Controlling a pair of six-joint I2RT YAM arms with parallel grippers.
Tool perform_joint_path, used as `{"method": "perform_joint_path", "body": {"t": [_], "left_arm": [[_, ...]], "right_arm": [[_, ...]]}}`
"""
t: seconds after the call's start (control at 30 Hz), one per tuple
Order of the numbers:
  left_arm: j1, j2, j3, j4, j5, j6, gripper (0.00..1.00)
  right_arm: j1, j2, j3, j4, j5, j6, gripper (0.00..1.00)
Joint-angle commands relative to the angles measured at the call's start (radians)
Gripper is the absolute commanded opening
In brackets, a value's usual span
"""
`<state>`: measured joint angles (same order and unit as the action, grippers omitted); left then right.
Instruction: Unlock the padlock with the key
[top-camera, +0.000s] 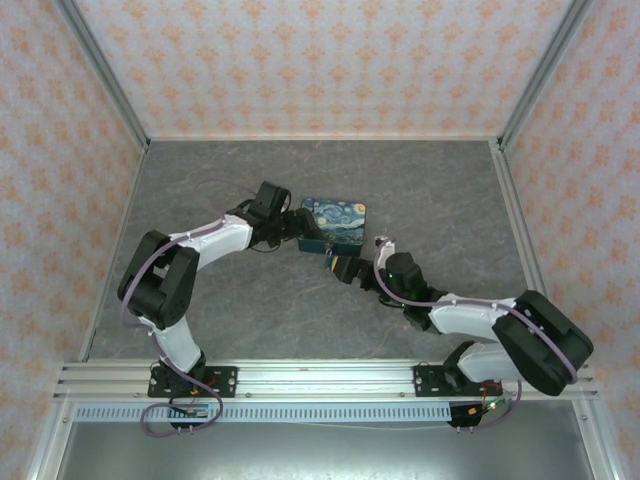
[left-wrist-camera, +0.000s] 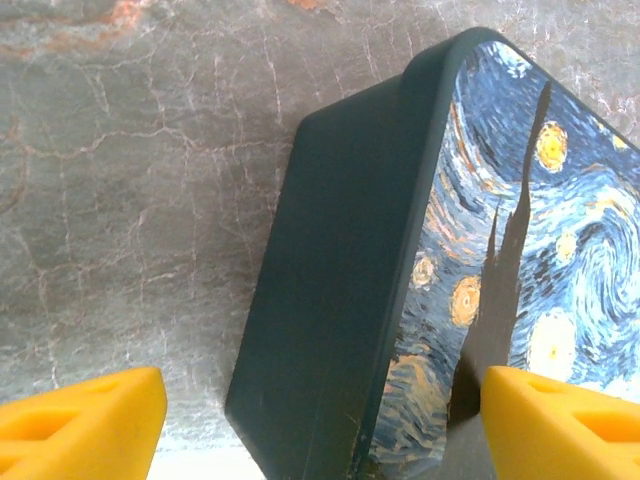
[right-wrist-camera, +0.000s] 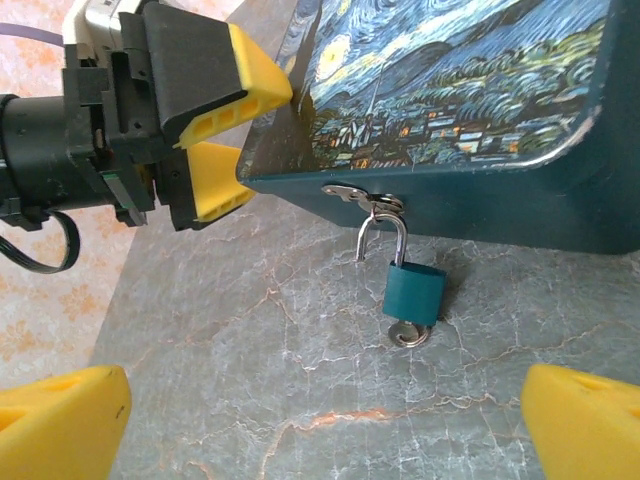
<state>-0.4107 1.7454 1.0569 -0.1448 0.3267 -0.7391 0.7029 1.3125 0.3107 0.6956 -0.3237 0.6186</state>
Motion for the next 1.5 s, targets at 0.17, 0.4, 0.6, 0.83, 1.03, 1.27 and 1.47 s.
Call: {"method": "perform_joint_path", "body": {"t": [0.17,0.4,0.6,0.83,1.03,1.27,1.47], "left_arm": [[-0.046,-0.035,-0.117,-0.049,-0.014,-0.037,0.80],[-0.076,-0.059,-0.137,-0.065,-0.053,-0.057,0.81],[-0.079,-0.052,-0.138,-0.063,-0.055,-0.066,0.80],[-0.080,-0.050,-0.134,-0.068,-0.055,-0.067,0.81],[-0.081,-0.050,-0.131,-0.070,-0.056,-0.068,0.81],[-0.081,-0.050,-0.130,-0.072,-0.059,-0.067,0.81],[-0.081,-0.047,-0.128,-0.074,-0.061,-0.070,0.80]], "right_arm": [[-0.017,0.169,0.071,0.162,-0.089,-0.039,0.97],[-0.062,0.277,0.078,0.285,-0.153,-0.055,0.92],[-0.068,0.342,0.100,0.294,-0.164,-0.077,0.89],[-0.068,0.412,0.111,0.387,-0.197,-0.060,0.81],[-0.068,0.454,0.113,0.433,-0.204,-0.055,0.72],[-0.069,0.460,0.107,0.441,-0.200,-0.064,0.61],[-0.069,0.452,0.103,0.405,-0.190,-0.076,0.49]]}}
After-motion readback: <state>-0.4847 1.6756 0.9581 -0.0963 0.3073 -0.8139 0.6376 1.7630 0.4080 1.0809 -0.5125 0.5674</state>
